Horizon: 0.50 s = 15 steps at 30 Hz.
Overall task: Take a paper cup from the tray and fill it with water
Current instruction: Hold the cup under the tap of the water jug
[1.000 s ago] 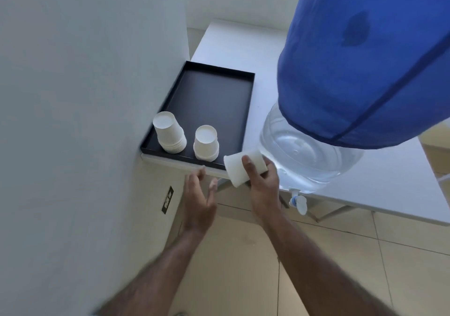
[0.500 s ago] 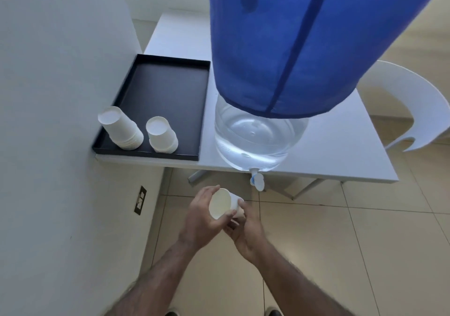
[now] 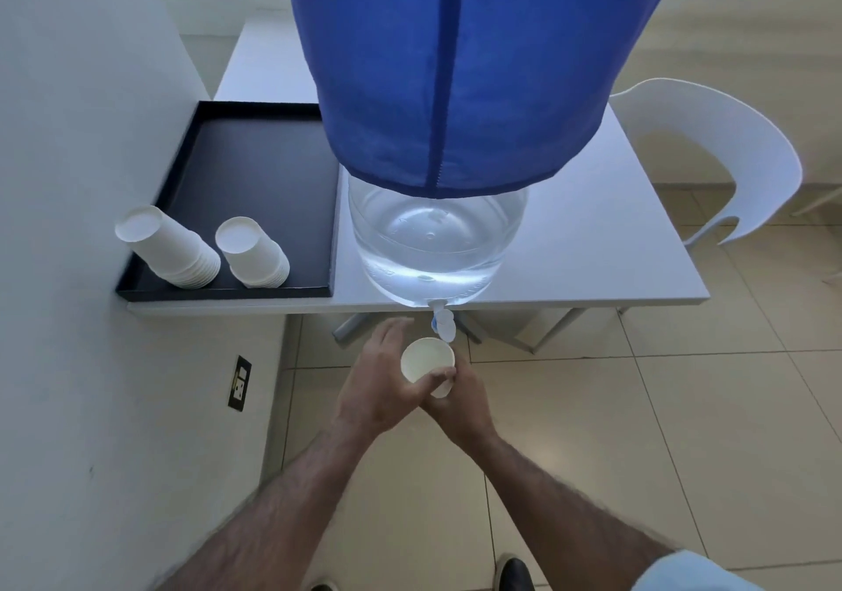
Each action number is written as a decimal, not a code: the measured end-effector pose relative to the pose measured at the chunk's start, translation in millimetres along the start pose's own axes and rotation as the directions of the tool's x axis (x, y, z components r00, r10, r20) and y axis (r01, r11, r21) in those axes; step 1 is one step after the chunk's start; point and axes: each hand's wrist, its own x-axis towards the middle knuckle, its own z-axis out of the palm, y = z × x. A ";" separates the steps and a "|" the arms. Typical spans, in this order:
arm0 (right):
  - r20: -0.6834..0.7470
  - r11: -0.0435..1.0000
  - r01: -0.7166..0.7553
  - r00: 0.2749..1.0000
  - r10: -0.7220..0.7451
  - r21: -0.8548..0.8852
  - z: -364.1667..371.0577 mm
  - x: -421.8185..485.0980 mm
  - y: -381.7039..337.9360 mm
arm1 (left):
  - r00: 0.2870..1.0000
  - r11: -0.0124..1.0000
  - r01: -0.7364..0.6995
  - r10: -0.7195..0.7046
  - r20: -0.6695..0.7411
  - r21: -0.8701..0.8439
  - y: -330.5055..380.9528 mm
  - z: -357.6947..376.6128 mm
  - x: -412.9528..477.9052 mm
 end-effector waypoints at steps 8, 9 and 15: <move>-0.101 0.996 -0.080 0.991 0.084 0.035 -2.1 24.6 8.2 | 0.935 0.913 -0.351 0.329 0.132 0.208 26.3 -5.2 38.8; -0.102 0.997 -0.078 0.992 0.080 0.029 -1.3 27.8 8.3 | 0.930 0.904 -0.363 0.336 0.149 0.225 28.2 -5.7 42.5; -0.101 0.996 -0.065 0.992 0.071 0.062 0.9 42.2 9.2 | 0.937 0.931 -0.321 0.287 0.198 0.173 31.5 -14.8 57.2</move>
